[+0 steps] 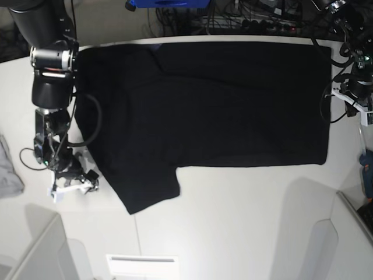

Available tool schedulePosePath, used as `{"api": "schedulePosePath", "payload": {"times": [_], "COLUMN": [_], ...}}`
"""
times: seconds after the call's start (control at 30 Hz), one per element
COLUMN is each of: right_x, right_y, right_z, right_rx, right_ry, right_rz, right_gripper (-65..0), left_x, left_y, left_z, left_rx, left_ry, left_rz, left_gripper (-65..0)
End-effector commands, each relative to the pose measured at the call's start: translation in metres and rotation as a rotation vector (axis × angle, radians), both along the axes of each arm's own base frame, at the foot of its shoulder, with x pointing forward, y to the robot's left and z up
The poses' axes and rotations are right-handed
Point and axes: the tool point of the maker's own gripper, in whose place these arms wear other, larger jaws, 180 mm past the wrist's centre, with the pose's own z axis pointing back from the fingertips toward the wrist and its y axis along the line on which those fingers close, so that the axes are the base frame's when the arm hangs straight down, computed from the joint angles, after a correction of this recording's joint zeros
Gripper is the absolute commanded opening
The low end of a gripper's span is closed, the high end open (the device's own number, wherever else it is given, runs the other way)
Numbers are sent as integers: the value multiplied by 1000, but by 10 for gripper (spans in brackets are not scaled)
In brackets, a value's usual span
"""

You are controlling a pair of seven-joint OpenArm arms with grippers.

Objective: Fold the T-shirt properly
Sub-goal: 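Release the shirt and move the right gripper to the opposite hem corner, then move the left gripper to the other opposite corner and grasp both corners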

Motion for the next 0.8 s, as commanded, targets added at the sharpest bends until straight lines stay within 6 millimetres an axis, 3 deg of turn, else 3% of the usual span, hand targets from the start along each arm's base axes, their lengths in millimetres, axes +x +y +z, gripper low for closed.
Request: {"api": "schedulePosePath", "payload": {"times": [0.0, 0.23, 0.4, 0.7, 0.77], "right_x": [22, 51, 64, 66, 63], "right_y": [1, 18, 26, 47, 61], "right_z": [24, 26, 19, 14, 8], "right_rx": [-16, -42, -103, -81, -66], "right_ry": [-71, -114, -135, -150, -139], "right_rz": [17, 118, 180, 264, 282], "right_gripper": [-306, -231, -224, -224, -225], "left_x": [3, -2, -1, -1, -1], "left_y": [7, 10, 10, 10, 10], "left_z": [10, -3, -2, -2, -2], "left_rx": [23, -1, 0, 0, -1], "left_ry": [-28, -2, -3, -5, -5], "left_rz": [4, 20, 19, 19, 19], "left_gripper": [-650, -650, -650, -650, -650]}}
